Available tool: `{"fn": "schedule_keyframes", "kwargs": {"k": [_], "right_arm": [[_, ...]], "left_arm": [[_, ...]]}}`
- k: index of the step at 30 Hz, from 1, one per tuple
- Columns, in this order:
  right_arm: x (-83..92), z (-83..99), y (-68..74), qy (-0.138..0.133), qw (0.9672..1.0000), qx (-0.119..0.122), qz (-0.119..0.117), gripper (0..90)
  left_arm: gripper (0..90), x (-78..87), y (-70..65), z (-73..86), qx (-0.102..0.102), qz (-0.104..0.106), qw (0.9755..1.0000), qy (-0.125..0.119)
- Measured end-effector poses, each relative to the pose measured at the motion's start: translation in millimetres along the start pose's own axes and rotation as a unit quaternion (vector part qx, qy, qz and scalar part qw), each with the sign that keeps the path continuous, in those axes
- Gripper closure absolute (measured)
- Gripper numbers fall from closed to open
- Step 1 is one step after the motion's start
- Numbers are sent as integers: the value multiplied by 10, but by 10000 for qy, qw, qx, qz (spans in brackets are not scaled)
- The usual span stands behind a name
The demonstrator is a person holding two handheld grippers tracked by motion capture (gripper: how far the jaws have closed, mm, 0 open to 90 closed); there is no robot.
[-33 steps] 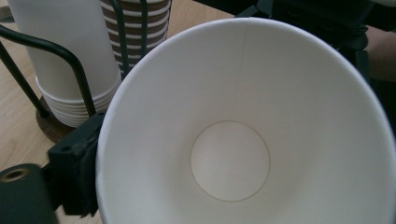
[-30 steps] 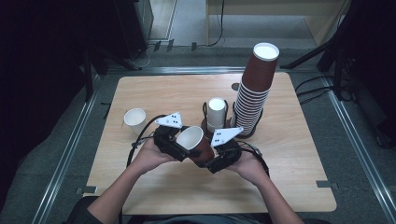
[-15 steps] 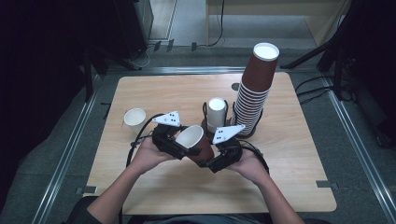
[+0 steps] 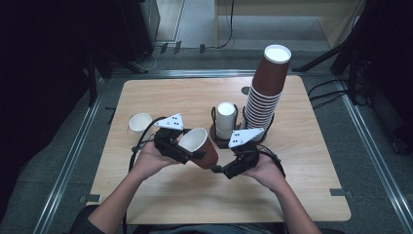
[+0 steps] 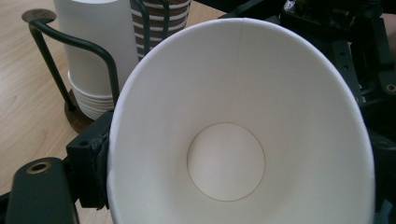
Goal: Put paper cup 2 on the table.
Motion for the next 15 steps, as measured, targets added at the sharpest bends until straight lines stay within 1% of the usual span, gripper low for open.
{"fn": "schedule_keyframes", "kwargs": {"k": [3,4,5,8,9,11,15], "right_arm": [[32,4,-15,31,10000,-8,67,151],[47,7,-17,50,10000,-31,79,152],[60,10,-23,65,9999,-35,111,153],[104,18,-34,98,9997,-62,213,155],[115,19,-36,87,9997,-67,237,156],[139,23,-34,126,9994,-71,308,158],[183,41,-26,175,9990,-39,414,158]], "left_arm": [[119,7,15,6,18,-8,10000,42],[119,7,22,10,16,-21,10000,89],[119,6,26,15,-17,-72,9999,87],[118,8,40,26,-21,-79,9998,166],[117,6,45,29,-13,-52,9998,193],[117,14,53,34,12,-25,9998,181],[115,36,76,56,-42,-82,9997,244]]}}
Point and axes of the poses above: each handheld gripper's, and its own axes: x roughly backward along the jaws, z roughly out of its underside, y roughly to its left, the point moved 3 cm from there along -x, roughly forward along the jaws, and after that the axes turned 15 degrees about x, right-handed, at the moved point
